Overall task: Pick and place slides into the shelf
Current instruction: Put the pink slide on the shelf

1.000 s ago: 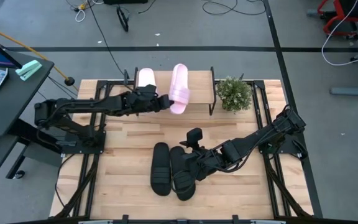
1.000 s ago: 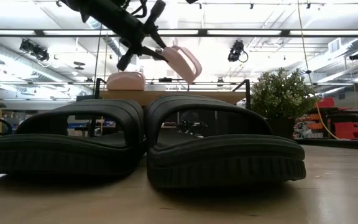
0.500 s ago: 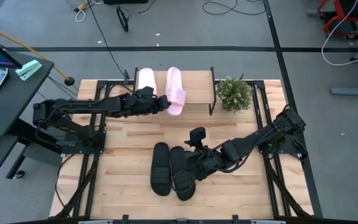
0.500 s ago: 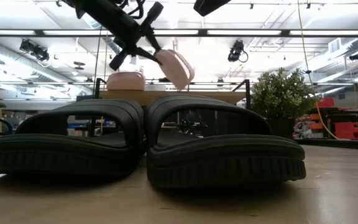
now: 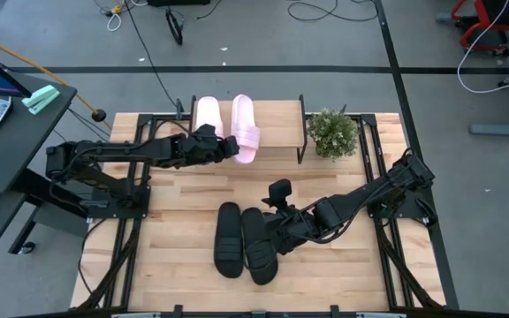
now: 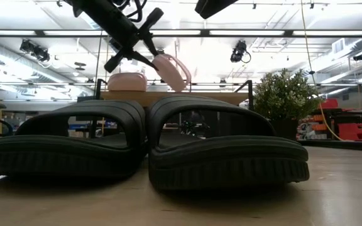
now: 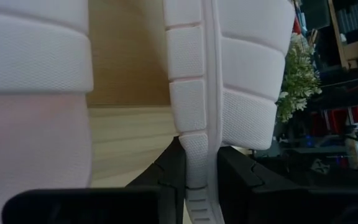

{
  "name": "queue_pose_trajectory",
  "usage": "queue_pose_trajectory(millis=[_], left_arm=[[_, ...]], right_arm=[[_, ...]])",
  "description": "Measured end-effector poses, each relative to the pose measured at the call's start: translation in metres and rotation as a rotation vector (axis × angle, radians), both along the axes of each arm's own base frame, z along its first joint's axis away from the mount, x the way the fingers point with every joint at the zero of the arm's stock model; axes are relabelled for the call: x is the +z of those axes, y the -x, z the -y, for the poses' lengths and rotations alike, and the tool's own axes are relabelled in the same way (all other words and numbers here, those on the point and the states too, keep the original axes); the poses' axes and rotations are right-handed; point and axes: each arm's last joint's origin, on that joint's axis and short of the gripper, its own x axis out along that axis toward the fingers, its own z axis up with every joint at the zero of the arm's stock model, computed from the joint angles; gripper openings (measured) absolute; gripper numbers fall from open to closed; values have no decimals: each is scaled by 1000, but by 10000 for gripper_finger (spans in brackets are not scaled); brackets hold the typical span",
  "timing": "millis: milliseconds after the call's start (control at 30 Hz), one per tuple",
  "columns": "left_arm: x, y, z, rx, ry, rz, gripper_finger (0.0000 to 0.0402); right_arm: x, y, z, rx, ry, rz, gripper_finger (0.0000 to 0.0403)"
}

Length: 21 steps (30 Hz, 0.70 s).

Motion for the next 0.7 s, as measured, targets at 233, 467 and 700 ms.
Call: queue_pose_trajectory(millis=[233, 467, 700], left_arm=[[-1, 0, 1, 4, 2, -9, 59], [-1, 0, 1, 4, 2, -11, 67], [2, 2, 2, -30, -40, -24, 97]], right_arm=[[0, -1, 3, -9, -4, 1, 211], [0, -1, 2, -6, -16, -1, 211], [-1, -1, 2, -11, -48, 2, 211]])
